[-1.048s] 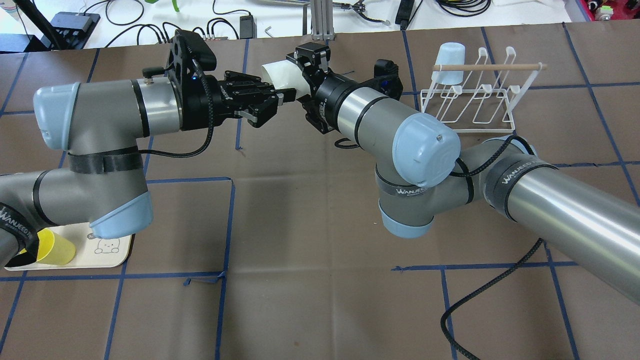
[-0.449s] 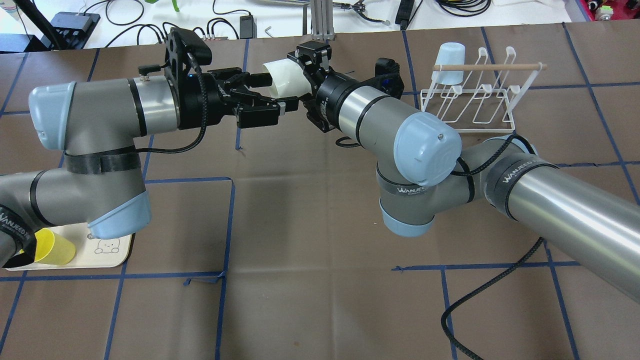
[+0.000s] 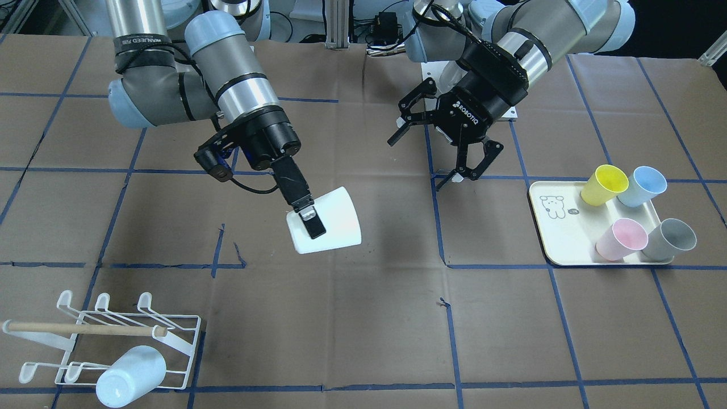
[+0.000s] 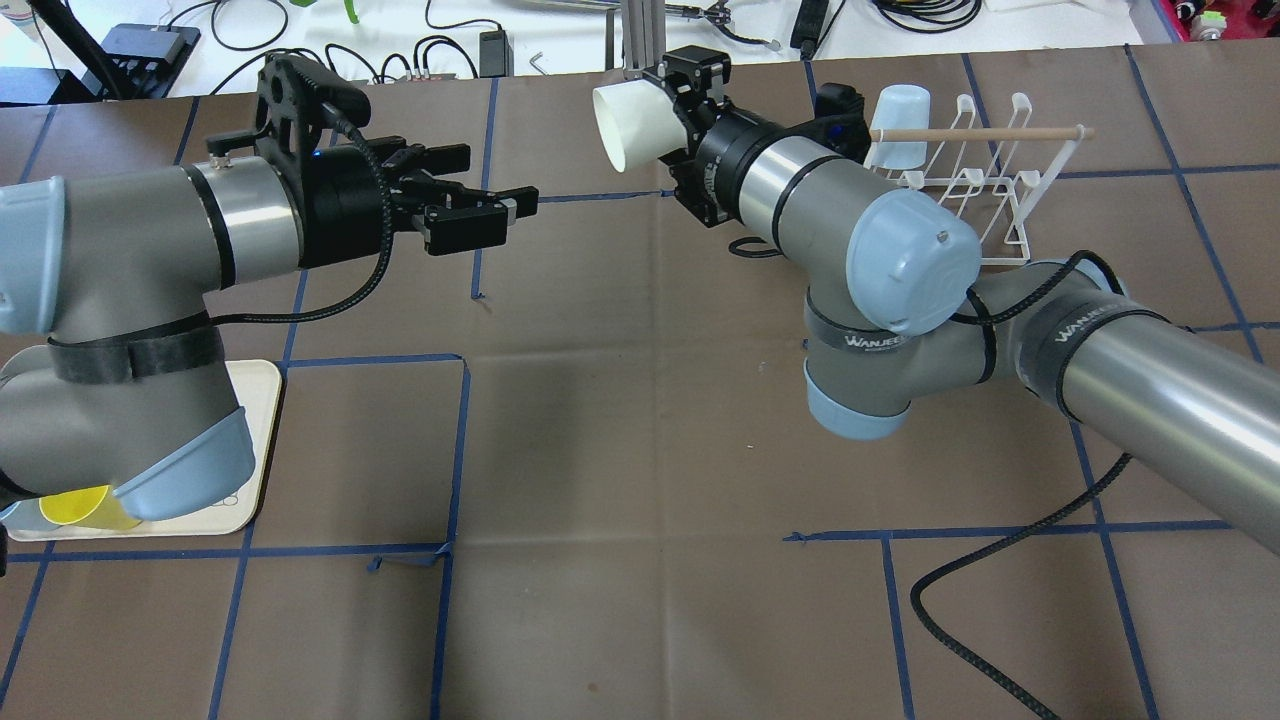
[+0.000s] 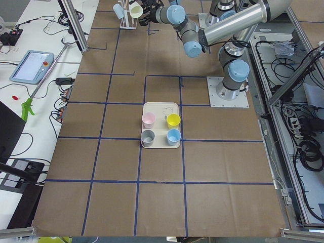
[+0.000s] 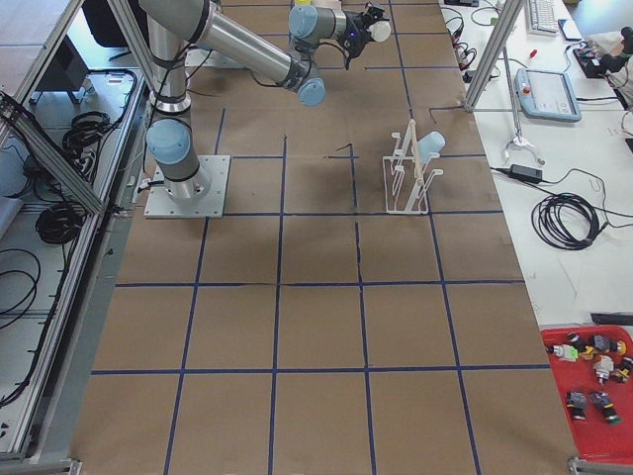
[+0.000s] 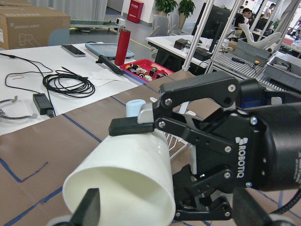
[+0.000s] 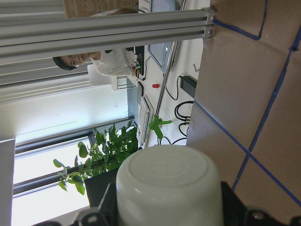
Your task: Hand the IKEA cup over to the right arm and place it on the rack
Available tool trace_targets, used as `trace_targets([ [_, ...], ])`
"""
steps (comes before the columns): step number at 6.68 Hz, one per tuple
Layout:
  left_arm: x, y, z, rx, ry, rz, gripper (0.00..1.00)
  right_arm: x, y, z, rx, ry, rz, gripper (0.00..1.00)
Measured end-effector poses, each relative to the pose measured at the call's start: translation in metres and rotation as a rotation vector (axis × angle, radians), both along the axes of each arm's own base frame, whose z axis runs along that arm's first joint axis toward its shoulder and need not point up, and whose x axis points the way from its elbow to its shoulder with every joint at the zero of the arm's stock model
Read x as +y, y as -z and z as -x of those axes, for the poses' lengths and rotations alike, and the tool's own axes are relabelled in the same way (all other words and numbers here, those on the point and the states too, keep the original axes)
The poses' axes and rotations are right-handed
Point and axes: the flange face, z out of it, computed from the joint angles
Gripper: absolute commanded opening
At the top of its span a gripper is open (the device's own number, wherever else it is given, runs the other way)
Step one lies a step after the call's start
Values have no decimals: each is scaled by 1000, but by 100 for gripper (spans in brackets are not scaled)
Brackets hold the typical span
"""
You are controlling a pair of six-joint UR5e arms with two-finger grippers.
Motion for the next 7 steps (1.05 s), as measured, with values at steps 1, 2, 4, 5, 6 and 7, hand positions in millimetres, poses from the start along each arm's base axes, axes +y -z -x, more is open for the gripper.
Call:
trace_targets([
  [1, -1, 1, -13, -18, -45, -21, 99, -13, -2, 31, 116, 11, 63, 25],
  [2, -8, 2, -26, -68, -117, -59, 99, -25, -3, 61, 282, 3, 140, 24],
  [4, -39, -13, -50, -161, -314, -188, 99, -42, -8, 117, 574, -2, 273, 24],
  [5, -56, -23, -57, -202, -386, -267, 99, -52, -12, 152, 695, 23, 331, 24],
  [6, -71, -36, -57, -277, -430, -361, 99, -65, -15, 185, 812, 39, 370, 24],
  [7, -84, -52, -53, -378, -457, -469, 99, -81, -8, 214, 927, 36, 385, 24],
])
